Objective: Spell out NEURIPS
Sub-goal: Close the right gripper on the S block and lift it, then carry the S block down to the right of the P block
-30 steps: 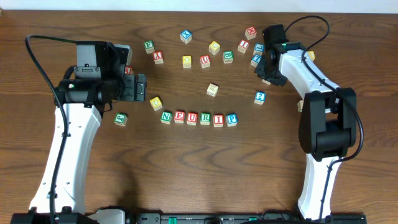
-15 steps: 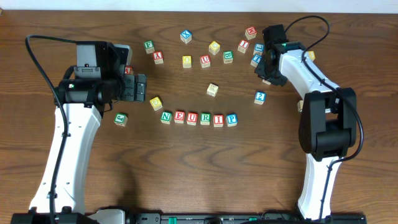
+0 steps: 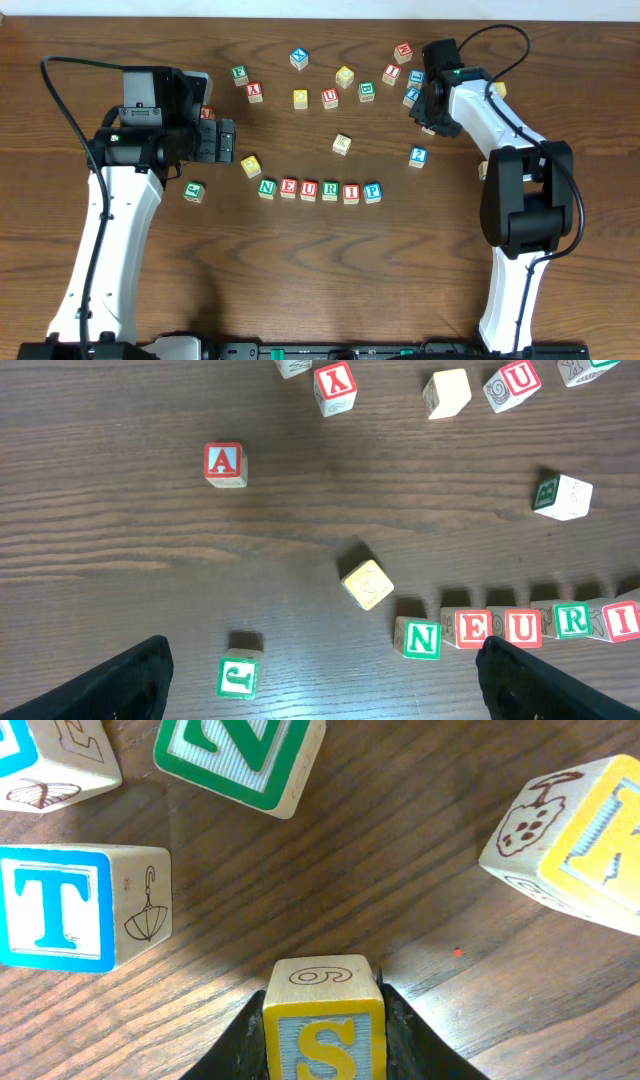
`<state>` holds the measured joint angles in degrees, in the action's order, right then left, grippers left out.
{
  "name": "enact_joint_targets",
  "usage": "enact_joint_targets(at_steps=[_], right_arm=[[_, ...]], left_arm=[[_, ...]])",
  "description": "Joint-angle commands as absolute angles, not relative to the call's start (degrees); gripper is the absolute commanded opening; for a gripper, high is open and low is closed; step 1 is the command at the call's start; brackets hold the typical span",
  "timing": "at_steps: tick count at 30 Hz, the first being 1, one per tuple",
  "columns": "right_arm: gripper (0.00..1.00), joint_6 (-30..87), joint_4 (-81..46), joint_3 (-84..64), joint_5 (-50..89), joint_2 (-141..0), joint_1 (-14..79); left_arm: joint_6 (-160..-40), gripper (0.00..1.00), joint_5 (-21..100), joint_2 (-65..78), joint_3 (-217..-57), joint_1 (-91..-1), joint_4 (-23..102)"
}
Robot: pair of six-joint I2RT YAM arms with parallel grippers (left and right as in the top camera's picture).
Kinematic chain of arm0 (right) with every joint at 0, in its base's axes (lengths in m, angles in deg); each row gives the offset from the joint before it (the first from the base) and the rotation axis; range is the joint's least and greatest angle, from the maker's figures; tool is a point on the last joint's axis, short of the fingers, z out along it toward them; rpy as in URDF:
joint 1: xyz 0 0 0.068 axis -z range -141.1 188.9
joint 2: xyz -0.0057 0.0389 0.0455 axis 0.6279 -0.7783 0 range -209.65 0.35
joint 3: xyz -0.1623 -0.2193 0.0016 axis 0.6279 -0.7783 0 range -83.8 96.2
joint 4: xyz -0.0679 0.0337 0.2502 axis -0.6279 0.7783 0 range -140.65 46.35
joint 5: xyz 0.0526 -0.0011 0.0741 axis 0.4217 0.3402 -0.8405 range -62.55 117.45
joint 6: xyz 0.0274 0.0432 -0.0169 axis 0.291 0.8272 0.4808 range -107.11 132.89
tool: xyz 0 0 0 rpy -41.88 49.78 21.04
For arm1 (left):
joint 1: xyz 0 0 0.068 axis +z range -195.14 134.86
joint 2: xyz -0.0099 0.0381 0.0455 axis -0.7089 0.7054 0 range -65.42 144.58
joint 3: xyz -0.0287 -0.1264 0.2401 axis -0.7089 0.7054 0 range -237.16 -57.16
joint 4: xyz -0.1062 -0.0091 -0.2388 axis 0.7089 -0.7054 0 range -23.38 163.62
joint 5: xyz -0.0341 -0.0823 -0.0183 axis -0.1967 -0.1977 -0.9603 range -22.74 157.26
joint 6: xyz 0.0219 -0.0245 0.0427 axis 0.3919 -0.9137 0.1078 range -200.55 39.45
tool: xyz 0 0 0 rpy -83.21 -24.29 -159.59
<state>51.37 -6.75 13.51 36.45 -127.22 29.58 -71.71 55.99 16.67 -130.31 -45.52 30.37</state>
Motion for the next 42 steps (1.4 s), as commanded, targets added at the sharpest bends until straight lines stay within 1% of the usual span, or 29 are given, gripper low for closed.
enact_joint_targets(at_steps=[1, 9, 15, 18, 25, 37, 39, 42], right_arm=[[0.26, 49.8, -6.6, 13.2, 37.3, -127.8, 29.1], [0.25, 47.8, -6.3, 13.7, 36.9, -126.6, 29.1], [0.24, 45.2, -6.0, 13.7, 37.0, -122.5, 29.1], [0.18, 44.9, -5.7, 13.7, 37.4, -119.9, 29.1], [0.18, 41.8, -3.5, 13.7, 37.4, -114.1, 29.1], [0.20, 26.4, 6.4, 13.7, 32.1, -106.0, 26.4], [0.19, 24.5, 8.5, 13.7, 31.0, -105.3, 25.5], [0.15, 23.5, 11.3, 13.7, 31.0, -105.1, 23.9]], left_arm=[[-71.6, 0.96, 55.9, 16.6, -131.5, -45.3, 30.4], [-71.6, 0.96, 55.9, 16.6, -131.5, -45.3, 30.4], [-71.6, 0.96, 55.9, 16.6, -131.5, -45.3, 30.4], [-71.6, 0.96, 55.9, 16.6, -131.5, -45.3, 30.4], [-71.6, 0.96, 55.9, 16.6, -131.5, -45.3, 30.4], [-71.6, 0.96, 55.9, 16.6, -131.5, -45.3, 30.4], [-71.6, 0.96, 55.9, 16.6, -131.5, -45.3, 30.4], [-71.6, 0.96, 55.9, 16.6, -131.5, -45.3, 30.4]])
